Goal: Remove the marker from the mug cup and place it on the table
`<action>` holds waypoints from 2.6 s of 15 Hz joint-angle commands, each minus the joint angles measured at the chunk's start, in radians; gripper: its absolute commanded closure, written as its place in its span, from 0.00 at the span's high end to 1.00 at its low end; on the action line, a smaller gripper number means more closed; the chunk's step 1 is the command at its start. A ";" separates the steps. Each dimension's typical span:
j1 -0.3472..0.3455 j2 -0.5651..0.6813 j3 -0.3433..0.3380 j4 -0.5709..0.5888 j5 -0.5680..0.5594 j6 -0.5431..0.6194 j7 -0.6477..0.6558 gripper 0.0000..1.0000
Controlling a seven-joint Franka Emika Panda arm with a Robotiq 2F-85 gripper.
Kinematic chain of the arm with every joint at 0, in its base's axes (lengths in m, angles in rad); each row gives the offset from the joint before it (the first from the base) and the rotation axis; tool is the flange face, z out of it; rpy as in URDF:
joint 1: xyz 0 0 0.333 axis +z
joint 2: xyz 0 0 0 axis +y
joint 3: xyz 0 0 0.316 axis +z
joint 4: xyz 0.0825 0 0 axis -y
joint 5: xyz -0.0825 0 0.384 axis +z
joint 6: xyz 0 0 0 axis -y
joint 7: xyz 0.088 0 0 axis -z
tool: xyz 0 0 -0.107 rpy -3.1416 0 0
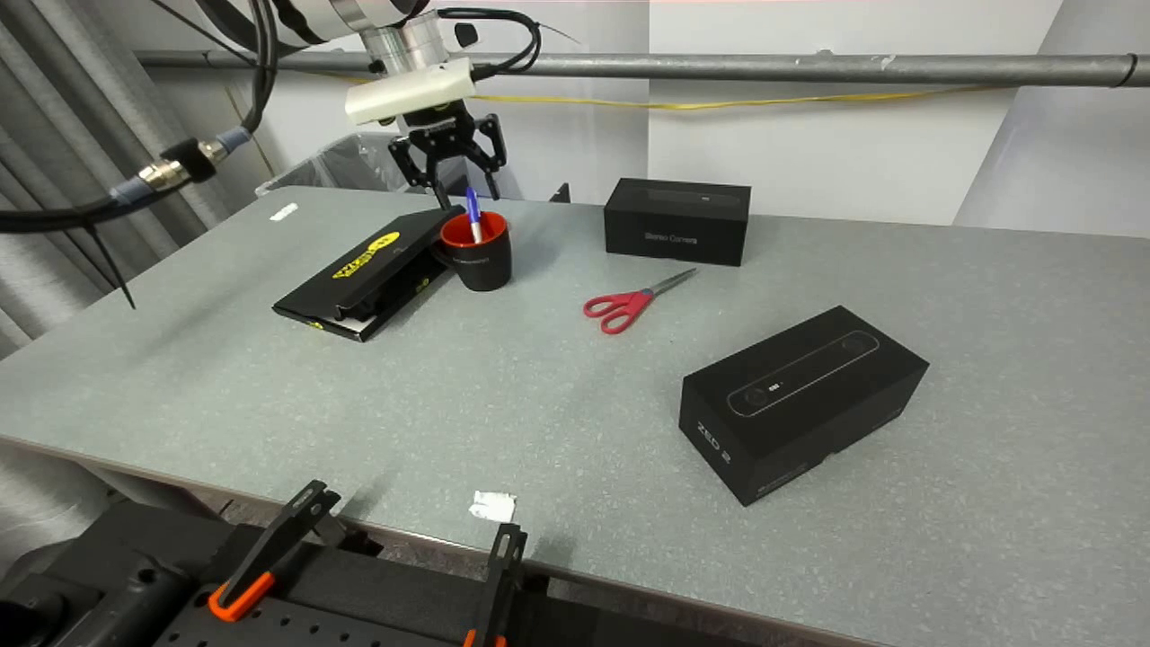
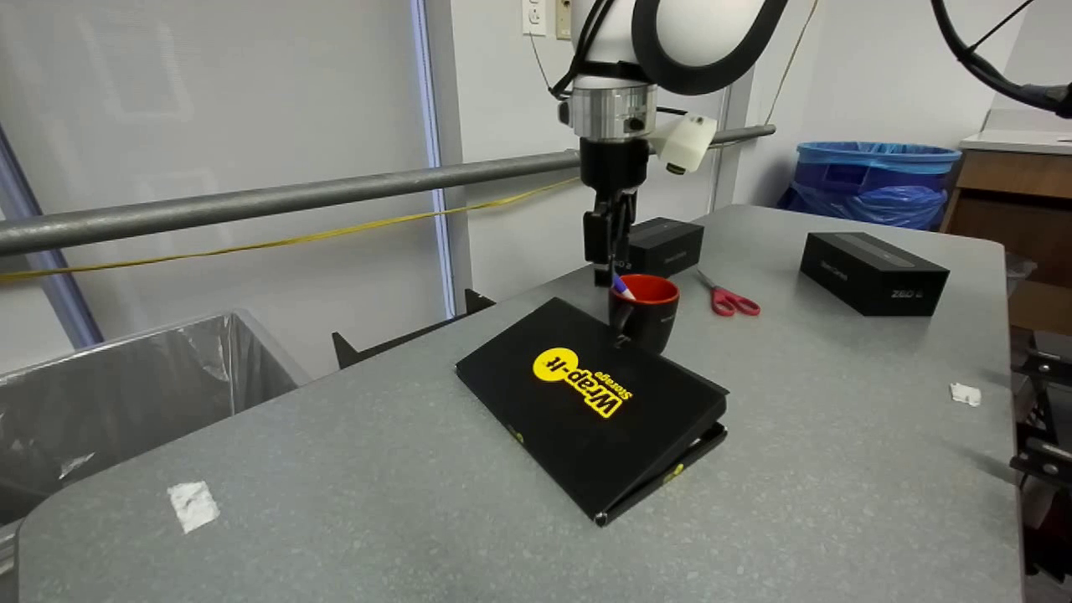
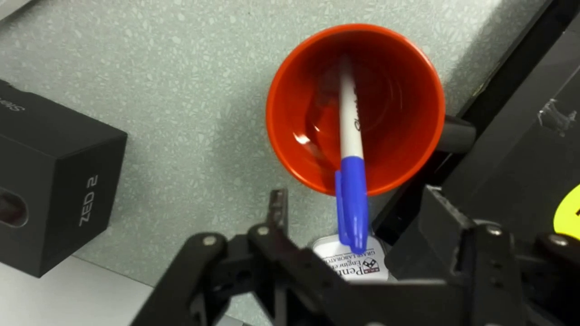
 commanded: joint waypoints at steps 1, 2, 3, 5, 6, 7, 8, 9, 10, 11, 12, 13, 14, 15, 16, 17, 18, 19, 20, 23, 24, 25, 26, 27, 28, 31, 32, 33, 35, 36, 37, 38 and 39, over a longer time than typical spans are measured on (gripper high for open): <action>-0.006 0.005 0.004 0.007 0.009 0.024 -0.015 0.46; -0.007 0.005 0.005 0.007 0.010 0.026 -0.016 0.39; -0.008 0.005 0.005 0.007 0.010 0.027 -0.017 0.30; -0.008 0.003 0.004 0.006 0.010 0.028 -0.016 0.16; -0.009 0.001 0.005 0.005 0.011 0.029 -0.017 0.08; -0.010 0.000 0.006 0.005 0.013 0.029 -0.017 0.01; -0.010 -0.001 0.006 0.006 0.014 0.031 -0.018 0.00; -0.011 -0.003 0.006 0.006 0.015 0.031 -0.018 0.04; -0.011 -0.004 0.006 0.005 0.015 0.030 -0.018 0.04; -0.010 -0.014 0.006 0.000 0.017 0.019 -0.014 0.04; -0.007 -0.030 0.004 -0.012 0.013 0.016 -0.009 0.04; -0.007 -0.049 0.007 -0.023 0.016 0.004 -0.011 0.04; -0.009 -0.090 0.015 -0.050 0.023 -0.007 -0.019 0.04; -0.015 -0.131 0.027 -0.075 0.038 -0.021 -0.034 0.04; -0.017 -0.166 0.036 -0.097 0.048 -0.030 -0.043 0.04; -0.017 -0.206 0.041 -0.124 0.051 -0.034 -0.048 0.04; -0.018 -0.252 0.052 -0.153 0.060 -0.059 -0.062 0.04; -0.015 -0.294 0.055 -0.182 0.058 -0.087 -0.069 0.04; -0.017 -0.334 0.062 -0.208 0.060 -0.141 -0.089 0.04; -0.031 -0.423 0.080 -0.271 0.104 -0.338 -0.186 0.04; -0.035 -0.443 0.078 -0.287 0.117 -0.399 -0.209 0.04; -0.036 -0.441 0.069 -0.290 0.113 -0.461 -0.200 0.04; -0.038 -0.430 0.062 -0.290 0.101 -0.506 -0.184 0.04; -0.042 -0.393 0.051 -0.287 0.076 -0.513 -0.144 0.04; -0.049 -0.360 0.041 -0.288 0.056 -0.496 -0.115 0.04; -0.075 -0.213 0.008 -0.257 0.023 -0.437 -0.085 0.04; -0.080 -0.164 -0.006 -0.244 0.005 -0.398 -0.068 0.04; -0.087 -0.114 -0.018 -0.223 -0.001 -0.372 -0.059 0.04; -0.090 -0.027 -0.037 -0.184 -0.005 -0.307 -0.040 0.04; -0.091 0.008 -0.043 -0.162 0.003 -0.292 -0.036 0.04; -0.089 0.036 -0.048 -0.143 0.007 -0.277 -0.030 0.04; -0.088 0.059 -0.051 -0.123 0.011 -0.270 -0.027 0.04; -0.087 0.076 -0.053 -0.104 0.014 -0.272 -0.024 0.04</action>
